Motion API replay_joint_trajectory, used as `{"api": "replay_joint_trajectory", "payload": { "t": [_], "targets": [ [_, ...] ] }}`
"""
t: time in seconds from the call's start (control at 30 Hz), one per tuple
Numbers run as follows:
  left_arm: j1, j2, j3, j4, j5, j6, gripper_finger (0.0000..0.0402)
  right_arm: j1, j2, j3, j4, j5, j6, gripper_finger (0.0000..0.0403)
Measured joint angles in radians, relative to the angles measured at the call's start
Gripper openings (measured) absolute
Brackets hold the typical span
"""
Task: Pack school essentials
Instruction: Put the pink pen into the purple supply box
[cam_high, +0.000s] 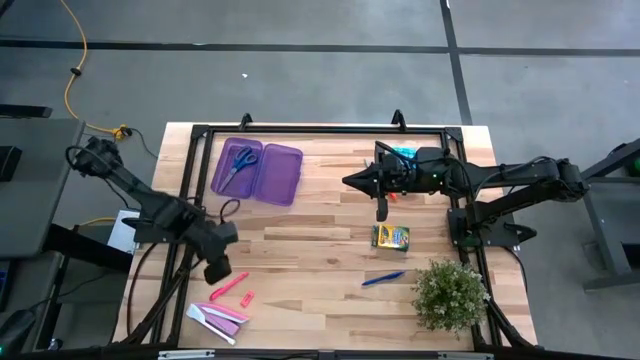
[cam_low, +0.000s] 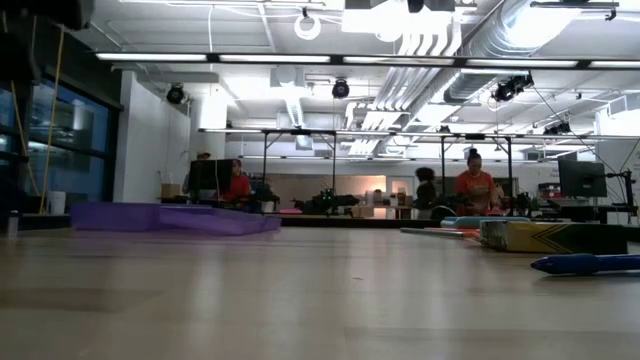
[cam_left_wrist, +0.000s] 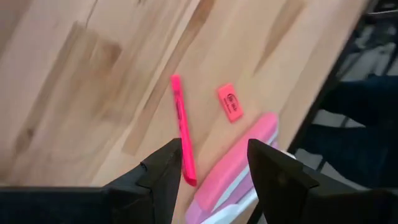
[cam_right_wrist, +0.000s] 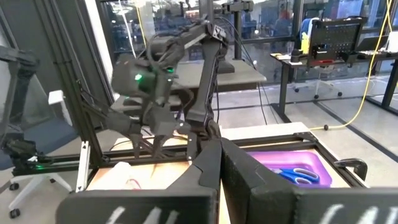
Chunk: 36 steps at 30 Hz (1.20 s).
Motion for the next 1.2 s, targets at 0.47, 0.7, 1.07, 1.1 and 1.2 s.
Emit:
{"api": "replay_joint_trajectory", "payload": {
  "t": [0.47,0.7,1.07,1.1,1.2],
  "targets": [
    [-0.132,0.315,-0.04,0.123,-0.012,-0.27,0.0173,0.0,0.0,-0.001,-0.057,0.0,0.007,0.0],
    [-0.135,0.427,-0.041,0.15,0.049,-0.289,0.0172,0.0,0.0,-0.001,-0.064,0.0,0.007,0.0],
    [-0.135,0.52,-0.041,0.217,0.035,-0.261,0.0172,0.0,0.0,-0.001,-0.076,0.0,0.007,0.0],
    [-0.136,0.528,-0.041,0.217,0.041,-0.26,0.0172,0.0,0.0,-0.001,-0.08,0.0,0.007,0.0],
    [-0.139,0.548,-0.04,0.229,0.052,-0.244,0.0172,0.0,0.0,-0.001,-0.084,0.0,0.007,0.0]
  ]
}}
